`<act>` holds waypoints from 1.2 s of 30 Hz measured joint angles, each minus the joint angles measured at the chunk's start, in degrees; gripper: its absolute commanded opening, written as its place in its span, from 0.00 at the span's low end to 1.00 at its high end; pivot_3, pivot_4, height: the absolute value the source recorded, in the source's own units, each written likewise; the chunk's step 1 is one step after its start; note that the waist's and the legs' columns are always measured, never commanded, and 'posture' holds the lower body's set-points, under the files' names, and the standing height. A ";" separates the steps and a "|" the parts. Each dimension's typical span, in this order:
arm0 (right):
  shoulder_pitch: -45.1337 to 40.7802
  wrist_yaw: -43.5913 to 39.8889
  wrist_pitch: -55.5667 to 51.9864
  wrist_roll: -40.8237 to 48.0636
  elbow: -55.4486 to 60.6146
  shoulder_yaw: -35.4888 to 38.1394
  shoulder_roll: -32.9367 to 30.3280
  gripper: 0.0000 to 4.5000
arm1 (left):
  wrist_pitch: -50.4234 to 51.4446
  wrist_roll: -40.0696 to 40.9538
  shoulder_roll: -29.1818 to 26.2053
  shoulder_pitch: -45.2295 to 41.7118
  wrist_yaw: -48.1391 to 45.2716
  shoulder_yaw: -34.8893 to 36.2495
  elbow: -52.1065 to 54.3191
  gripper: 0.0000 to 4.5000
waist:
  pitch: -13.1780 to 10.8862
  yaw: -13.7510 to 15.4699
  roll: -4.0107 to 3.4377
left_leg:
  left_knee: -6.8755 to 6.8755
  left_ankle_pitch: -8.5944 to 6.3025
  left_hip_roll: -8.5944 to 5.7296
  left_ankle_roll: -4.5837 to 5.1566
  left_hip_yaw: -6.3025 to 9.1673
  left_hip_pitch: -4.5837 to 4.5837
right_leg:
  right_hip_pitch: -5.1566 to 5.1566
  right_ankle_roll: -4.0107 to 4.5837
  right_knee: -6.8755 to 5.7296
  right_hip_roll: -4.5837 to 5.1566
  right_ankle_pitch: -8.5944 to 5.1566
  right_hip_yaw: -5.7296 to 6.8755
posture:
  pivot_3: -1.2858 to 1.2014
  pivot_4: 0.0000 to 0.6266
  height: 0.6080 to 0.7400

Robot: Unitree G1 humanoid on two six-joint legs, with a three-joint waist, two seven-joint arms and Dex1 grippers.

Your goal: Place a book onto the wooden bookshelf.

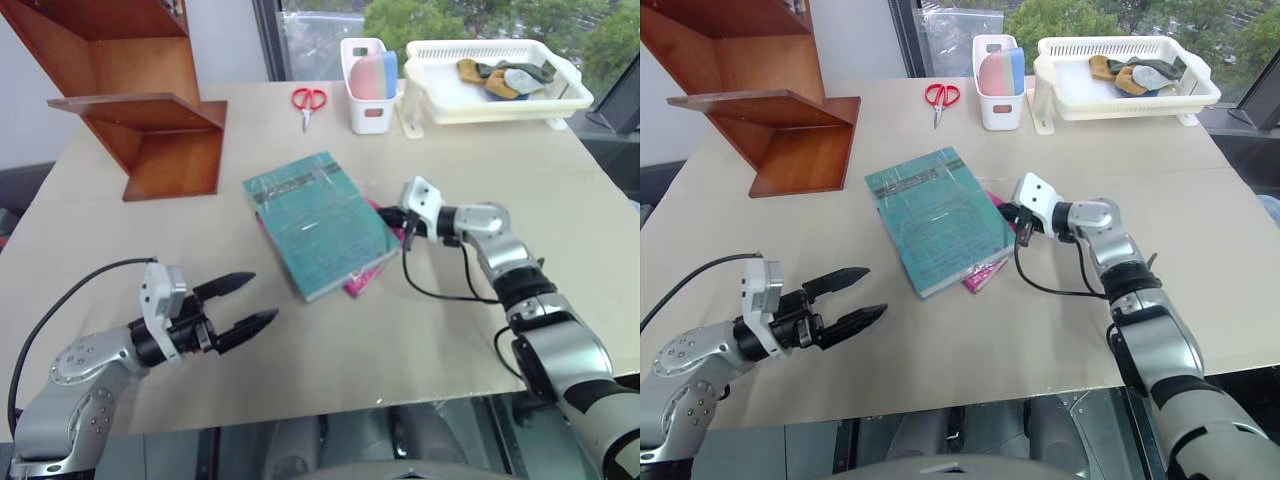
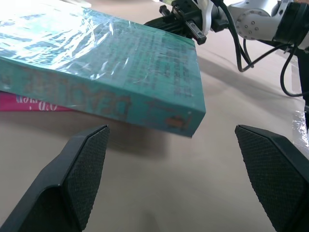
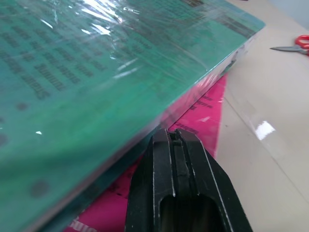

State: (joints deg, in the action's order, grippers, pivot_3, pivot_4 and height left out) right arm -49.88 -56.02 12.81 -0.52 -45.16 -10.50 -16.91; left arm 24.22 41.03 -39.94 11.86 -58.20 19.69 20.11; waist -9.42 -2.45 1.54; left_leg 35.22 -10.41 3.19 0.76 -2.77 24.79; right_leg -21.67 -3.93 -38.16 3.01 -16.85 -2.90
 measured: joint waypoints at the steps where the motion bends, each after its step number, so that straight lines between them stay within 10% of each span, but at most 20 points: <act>1: 0.14 0.25 0.00 0.00 0.30 0.00 0.18 0.01 | 1.49 0.80 -0.12 -0.10 0.75 0.01 -0.09 1.00 | 0.00 0.01 0.00 | 0.00 0.00 0.00 0.00 0.01 0.00 | 0.00 0.00 -0.01 0.00 0.00 0.01 | 0.52 0.24 1.00; 7: 7.31 0.14 -2.68 1.13 12.29 0.85 -4.69 0.06 | 17.41 12.44 0.15 -4.69 11.74 1.60 -0.96 1.00 | -0.02 1.22 -0.03 | 0.06 0.00 0.04 0.00 0.26 0.09 | 0.04 -0.02 -0.03 0.15 -0.01 0.18 | 0.52 0.24 1.00; 18: 38.43 -1.66 -28.54 21.54 60.63 18.21 -23.39 1.00 | 35.86 27.49 0.06 -17.43 24.98 4.00 -11.41 1.00 | -0.08 1.26 -0.13 | 0.10 0.00 0.04 -0.01 0.23 -0.07 | 0.04 0.00 -0.19 -0.09 -0.02 -0.07 | 0.52 0.24 1.00; 24: 46.83 1.13 -38.82 37.12 83.34 23.12 -25.87 1.00 | 42.22 28.03 1.54 -23.64 28.89 2.15 -17.65 1.00 | 0.01 1.48 0.06 | 0.25 0.01 0.00 -0.01 0.17 -0.08 | 0.06 -0.02 -0.22 -0.08 -0.02 -0.07 | 0.52 0.24 1.00; 36: 48.74 4.96 -35.89 35.88 84.47 21.54 -24.33 1.00 | 48.63 30.51 10.12 -35.10 37.89 2.62 -32.05 1.00 | 0.00 1.85 0.16 | 0.56 0.01 -0.05 0.00 0.17 0.06 | 0.09 -0.02 -0.35 -0.09 -0.02 0.05 | 0.52 0.24 1.00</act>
State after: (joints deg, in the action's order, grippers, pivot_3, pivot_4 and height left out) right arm -1.14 -51.05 -23.08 35.36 39.31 11.05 -41.24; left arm 72.86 71.54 -29.82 -23.25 -20.31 22.32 -11.93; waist -9.43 -0.59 1.71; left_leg 35.77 -10.41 3.15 0.76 -2.60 24.86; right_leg -21.58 -3.95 -38.51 2.92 -16.87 -2.85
